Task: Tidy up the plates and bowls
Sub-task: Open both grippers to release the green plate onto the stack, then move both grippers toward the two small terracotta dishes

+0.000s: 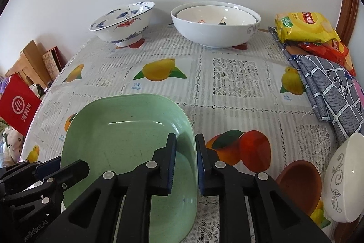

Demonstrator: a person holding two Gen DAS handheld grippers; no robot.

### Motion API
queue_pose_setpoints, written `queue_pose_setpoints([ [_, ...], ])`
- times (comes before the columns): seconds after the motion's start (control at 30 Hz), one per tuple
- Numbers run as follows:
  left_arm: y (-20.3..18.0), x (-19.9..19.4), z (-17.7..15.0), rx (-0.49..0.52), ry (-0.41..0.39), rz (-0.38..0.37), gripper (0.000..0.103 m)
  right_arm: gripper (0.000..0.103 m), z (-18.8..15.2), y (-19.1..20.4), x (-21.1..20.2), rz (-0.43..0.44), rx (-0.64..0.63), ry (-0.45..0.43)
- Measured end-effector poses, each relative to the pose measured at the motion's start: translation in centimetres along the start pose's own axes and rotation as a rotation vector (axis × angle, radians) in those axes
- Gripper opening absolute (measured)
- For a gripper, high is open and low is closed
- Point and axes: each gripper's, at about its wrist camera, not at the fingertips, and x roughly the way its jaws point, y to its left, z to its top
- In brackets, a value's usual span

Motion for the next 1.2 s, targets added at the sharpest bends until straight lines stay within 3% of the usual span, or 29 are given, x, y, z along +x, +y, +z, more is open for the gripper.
queue_pose_setpoints([
  [0.13, -0.6, -1.0, -0.5, 0.023, -0.015, 0.023, 0.043, 0.018, -0.3, -0.5, -0.5, 0.006, 0.017, -0.011],
  [0.43, -0.2, -3.3, -0.9, 0.053, -0.054, -0.011, 0.046, 0.019, -1.5, -0.8, -4.4, -0.029, 0.039, -0.048],
  [0.7, -0.3, -4.9, -1.5, 0.101, -0.054, -0.101, 0.047, 0.045, -4.4, -2.5, -11.2, -0.187, 0.095, -0.134],
  [0.87, -1.1, -6.2, -2.5, 0.152, -0.061, -0.129, 0.047, 0.054, -7.0, -4.4, -14.6, -0.289, 0.181, -0.158],
  [1.2, -6.8, -10.3, -5.3, 0.220, -0.132, -0.205, 0.047, 0.054, -12.0, -9.5, -20.3, -0.405, 0.276, -0.184],
])
